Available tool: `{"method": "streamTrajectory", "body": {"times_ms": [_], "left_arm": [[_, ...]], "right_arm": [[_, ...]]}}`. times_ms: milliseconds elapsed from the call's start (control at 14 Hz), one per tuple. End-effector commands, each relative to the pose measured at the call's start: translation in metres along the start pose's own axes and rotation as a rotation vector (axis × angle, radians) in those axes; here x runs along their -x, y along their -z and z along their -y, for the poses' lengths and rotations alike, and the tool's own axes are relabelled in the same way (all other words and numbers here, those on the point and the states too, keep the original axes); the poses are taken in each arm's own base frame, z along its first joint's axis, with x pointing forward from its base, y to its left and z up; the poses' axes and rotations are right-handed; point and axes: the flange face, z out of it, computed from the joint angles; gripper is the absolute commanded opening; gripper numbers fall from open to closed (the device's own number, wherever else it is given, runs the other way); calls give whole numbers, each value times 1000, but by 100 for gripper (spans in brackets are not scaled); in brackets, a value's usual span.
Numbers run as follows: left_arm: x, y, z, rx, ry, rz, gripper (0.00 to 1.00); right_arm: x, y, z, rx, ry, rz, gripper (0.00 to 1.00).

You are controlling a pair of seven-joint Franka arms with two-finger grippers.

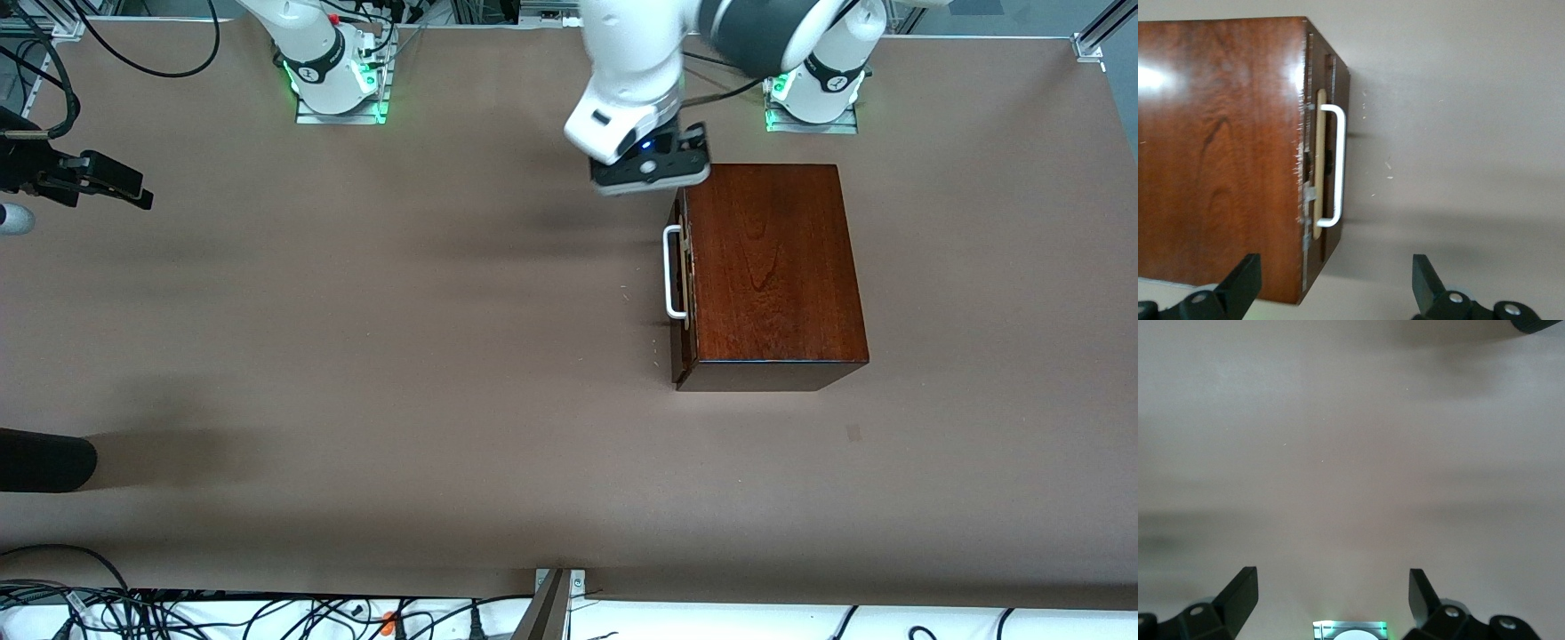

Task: Open drawer, take yellow block, close drawer
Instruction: 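Move the left gripper to the white drawer handle of the box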

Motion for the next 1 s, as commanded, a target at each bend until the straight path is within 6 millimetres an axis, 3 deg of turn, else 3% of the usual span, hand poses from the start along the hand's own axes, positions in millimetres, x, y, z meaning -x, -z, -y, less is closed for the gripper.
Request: {"method": "streamTrajectory", "body": {"times_ms": [0,215,932], "left_arm": [[-17,-31,-11,-36,10,-10,100],[-17,-67,-23,-53,-16,-4,100],[-4,-168,-27,-116,-106,-56,100]], "right_arm": [[1,6,1,-1,3,0,100],[1,6,1,-1,3,0,100],[1,6,1,-2,3,1,100]]}}
